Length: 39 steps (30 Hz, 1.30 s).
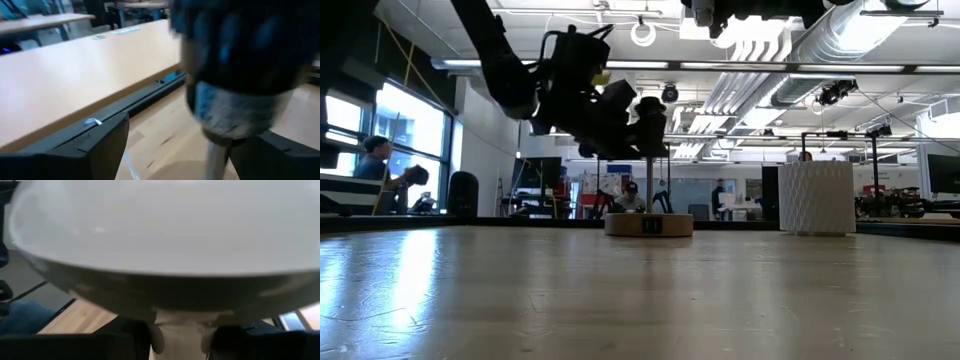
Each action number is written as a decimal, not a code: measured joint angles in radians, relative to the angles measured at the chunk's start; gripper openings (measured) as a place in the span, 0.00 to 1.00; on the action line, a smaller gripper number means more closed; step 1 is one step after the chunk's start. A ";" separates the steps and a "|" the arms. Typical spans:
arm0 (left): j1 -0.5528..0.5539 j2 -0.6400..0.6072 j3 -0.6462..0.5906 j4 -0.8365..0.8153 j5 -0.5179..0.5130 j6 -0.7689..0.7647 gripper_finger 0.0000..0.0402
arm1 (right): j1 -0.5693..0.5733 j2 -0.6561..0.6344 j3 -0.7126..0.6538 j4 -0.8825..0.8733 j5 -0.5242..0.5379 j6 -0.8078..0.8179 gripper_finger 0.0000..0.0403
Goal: Screw lightbulb
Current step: Insert the white lightbulb into the desk lamp
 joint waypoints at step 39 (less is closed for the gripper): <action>-0.032 -0.209 -0.063 -0.121 0.725 0.113 0.34 | 0.187 0.151 -0.003 0.187 -0.074 0.017 0.35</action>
